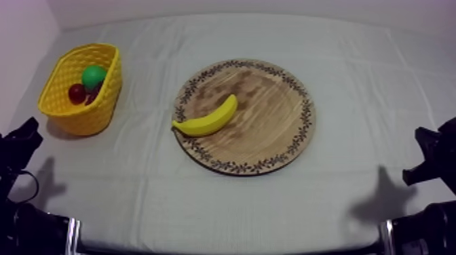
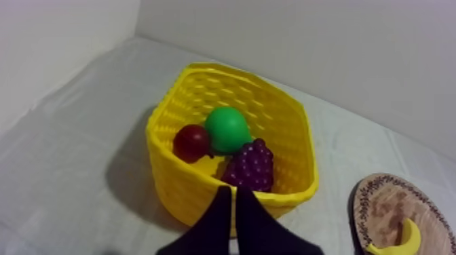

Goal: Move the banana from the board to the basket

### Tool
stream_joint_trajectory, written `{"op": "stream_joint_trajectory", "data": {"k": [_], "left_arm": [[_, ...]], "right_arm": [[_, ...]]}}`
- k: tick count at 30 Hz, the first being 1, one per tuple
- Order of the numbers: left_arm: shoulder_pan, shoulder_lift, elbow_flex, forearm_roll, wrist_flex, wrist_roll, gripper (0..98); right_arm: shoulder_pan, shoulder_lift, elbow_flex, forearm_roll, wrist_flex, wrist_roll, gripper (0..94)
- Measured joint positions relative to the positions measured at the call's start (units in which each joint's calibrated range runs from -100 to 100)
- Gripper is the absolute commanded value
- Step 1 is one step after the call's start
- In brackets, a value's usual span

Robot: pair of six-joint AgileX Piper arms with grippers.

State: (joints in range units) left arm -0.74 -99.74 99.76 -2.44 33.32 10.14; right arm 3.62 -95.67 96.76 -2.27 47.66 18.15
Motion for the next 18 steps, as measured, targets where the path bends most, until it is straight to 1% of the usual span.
{"op": "stream_joint_trajectory", "data": {"k": [13, 15, 18], "left_arm": [[0.18, 0.0, 0.0, 0.0, 0.0, -0.03, 0.1], [1.06, 0.0, 0.06, 0.0, 0.0, -0.37, 0.1], [3.54, -0.15, 0.06, 0.0, -0.13, -1.24, 0.1]], "right_arm": [[-0.03, 0.0, 0.0, 0.0, 0.0, 0.0, 0.3], [-0.03, 0.0, 0.0, 0.0, 0.0, 0.0, 0.3], [-0.03, 0.0, 0.0, 0.0, 0.0, 0.0, 0.3]]}}
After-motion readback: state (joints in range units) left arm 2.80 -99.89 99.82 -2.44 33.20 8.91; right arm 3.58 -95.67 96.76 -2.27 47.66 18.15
